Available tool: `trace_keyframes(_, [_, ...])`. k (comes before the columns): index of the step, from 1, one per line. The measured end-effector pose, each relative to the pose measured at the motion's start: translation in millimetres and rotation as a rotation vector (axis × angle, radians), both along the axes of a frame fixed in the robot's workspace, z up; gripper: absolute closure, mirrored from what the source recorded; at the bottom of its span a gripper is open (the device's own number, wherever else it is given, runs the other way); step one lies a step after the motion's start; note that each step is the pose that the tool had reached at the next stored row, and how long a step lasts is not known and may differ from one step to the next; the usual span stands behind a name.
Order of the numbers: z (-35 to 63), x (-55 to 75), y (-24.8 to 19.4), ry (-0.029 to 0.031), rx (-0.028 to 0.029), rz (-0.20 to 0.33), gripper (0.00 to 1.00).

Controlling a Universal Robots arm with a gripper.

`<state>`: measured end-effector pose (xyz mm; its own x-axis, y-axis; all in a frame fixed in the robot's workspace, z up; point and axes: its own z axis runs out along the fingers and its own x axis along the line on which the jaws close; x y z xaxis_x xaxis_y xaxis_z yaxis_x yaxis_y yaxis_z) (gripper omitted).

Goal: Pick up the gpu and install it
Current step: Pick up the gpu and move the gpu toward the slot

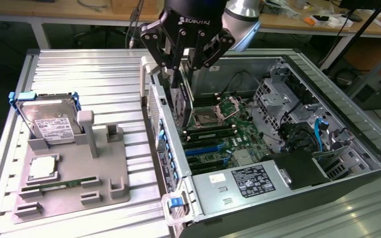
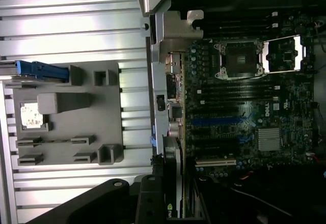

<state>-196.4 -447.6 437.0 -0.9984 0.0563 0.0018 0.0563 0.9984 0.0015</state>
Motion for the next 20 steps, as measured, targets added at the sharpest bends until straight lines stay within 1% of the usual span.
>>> trace_keyframes(20, [0.0, 22.1, 0.0, 0.0, 0.0, 0.0, 0.73])
